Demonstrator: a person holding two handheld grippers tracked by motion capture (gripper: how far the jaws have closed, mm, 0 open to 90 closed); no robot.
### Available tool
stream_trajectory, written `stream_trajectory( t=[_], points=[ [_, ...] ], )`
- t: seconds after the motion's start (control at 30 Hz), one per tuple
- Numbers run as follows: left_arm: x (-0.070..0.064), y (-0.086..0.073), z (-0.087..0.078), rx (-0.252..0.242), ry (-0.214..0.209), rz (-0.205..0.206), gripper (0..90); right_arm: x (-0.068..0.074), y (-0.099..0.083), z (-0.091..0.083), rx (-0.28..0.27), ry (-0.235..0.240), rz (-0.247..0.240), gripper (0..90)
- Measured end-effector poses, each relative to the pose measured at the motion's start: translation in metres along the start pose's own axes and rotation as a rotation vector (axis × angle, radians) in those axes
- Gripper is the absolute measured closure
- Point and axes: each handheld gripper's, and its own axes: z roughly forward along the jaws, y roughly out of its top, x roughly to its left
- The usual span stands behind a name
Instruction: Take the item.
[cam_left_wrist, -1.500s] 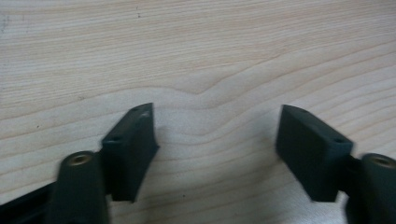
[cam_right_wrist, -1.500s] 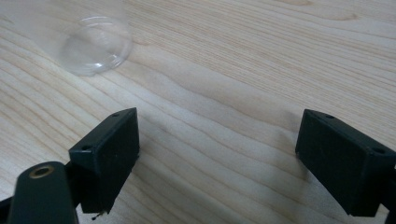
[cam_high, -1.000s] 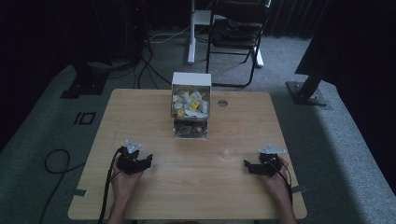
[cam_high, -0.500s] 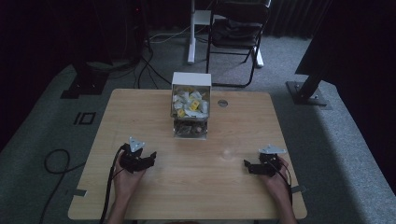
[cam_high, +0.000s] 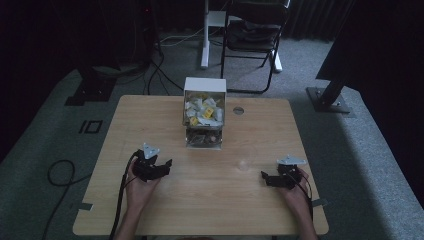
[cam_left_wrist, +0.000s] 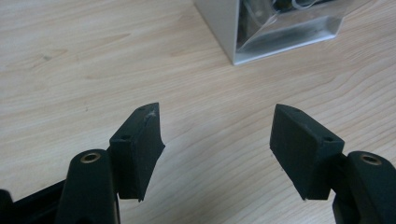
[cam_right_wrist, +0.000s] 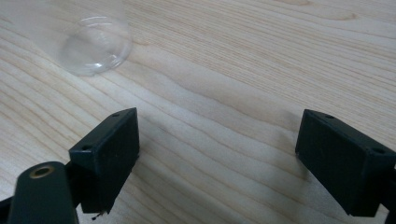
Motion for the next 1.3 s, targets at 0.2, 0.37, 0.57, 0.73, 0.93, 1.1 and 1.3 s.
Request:
stream_trajectory(
  t=[0.2, 0.37, 0.57, 0.73, 0.93, 1.1, 1.3],
  points=[
    [-0.006, 0.008, 0.001, -0.009, -0.011, 0.017, 34.8, 0.000, 0.000, 0.000, 0.000, 0.000, 0.001, 13.4],
    [-0.009, 0.012, 0.003, -0.010, -0.020, 0.026, 35.2, 0.000, 0.000, 0.000, 0.000, 0.000, 0.001, 13.5],
    [-0.013, 0.018, 0.004, -0.019, -0.034, 0.042, 35.3, 0.000, 0.000, 0.000, 0.000, 0.000, 0.001, 13.4],
    [-0.016, 0.023, 0.004, -0.026, -0.042, 0.049, 35.6, 0.000, 0.000, 0.000, 0.001, 0.000, 0.002, 13.4],
    [-0.021, 0.028, 0.007, -0.035, -0.057, 0.062, 37.8, 0.000, 0.000, 0.000, 0.001, 0.000, 0.003, 13.5],
    [-0.026, 0.034, 0.008, -0.043, -0.068, 0.071, 37.9, 0.000, 0.000, 0.000, 0.000, 0.000, 0.002, 13.5],
    [-0.032, 0.037, 0.009, -0.055, -0.088, 0.068, 38.4, 0.000, 0.000, 0.000, 0.000, 0.000, 0.002, 13.4]
  ],
)
